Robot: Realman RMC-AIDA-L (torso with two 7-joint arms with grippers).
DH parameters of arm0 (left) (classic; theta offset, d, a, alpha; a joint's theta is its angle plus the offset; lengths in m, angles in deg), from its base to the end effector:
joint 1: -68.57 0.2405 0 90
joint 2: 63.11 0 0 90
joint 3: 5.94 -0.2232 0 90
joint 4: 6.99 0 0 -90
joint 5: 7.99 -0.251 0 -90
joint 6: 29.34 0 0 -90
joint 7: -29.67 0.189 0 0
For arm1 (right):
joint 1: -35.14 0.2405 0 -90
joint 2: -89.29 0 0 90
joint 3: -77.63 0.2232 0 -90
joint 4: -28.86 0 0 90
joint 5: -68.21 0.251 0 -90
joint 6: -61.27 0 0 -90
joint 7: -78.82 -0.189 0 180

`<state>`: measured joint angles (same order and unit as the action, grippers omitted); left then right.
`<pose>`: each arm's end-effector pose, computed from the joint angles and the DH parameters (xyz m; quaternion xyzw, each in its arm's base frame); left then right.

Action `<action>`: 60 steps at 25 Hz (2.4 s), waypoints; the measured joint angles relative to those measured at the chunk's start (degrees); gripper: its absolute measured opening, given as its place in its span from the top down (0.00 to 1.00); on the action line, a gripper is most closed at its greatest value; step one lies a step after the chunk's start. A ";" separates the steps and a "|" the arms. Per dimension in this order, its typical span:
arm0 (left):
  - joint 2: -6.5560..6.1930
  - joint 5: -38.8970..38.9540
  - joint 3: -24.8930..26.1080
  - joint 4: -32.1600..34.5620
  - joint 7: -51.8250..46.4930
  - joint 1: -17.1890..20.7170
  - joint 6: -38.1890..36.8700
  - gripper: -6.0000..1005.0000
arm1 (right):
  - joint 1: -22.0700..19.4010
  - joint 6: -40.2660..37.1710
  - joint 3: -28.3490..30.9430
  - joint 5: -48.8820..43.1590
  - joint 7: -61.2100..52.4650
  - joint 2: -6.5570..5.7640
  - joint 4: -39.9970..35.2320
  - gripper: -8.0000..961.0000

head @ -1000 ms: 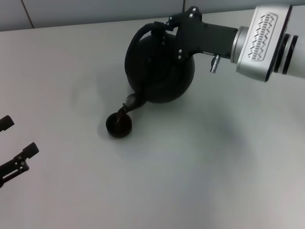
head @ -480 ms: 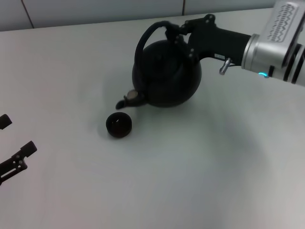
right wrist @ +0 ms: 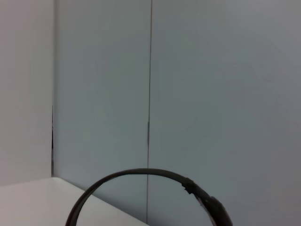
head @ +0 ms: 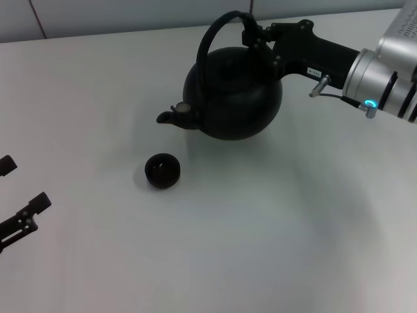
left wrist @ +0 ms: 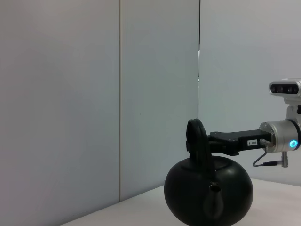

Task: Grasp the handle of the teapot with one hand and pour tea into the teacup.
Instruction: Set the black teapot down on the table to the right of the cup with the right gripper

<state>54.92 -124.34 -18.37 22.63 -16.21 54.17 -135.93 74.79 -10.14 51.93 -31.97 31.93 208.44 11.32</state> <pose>-0.3267 0.2536 0.0293 -0.8811 -0.1288 -0.3418 0.3005 0.2299 0.4327 -0.0341 -0.8786 0.1267 0.3076 0.3426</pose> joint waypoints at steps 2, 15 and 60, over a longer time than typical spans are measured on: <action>0.00 0.00 -0.02 0.00 0.00 -0.01 -0.17 0.18 | -0.42 -0.11 0.17 0.50 0.29 0.06 0.20 0.90; 0.00 -0.01 -0.34 0.00 0.21 -0.01 -0.54 0.18 | -9.85 -3.57 0.21 9.85 6.07 0.10 0.72 0.90; 0.00 -0.04 -0.09 -0.62 -0.06 -0.11 -1.15 0.18 | -13.81 -0.28 1.11 15.84 16.94 0.10 10.39 0.76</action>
<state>54.91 -124.39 -18.46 22.01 -16.28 54.07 -137.08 60.98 -10.41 53.05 -16.13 48.87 208.54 21.71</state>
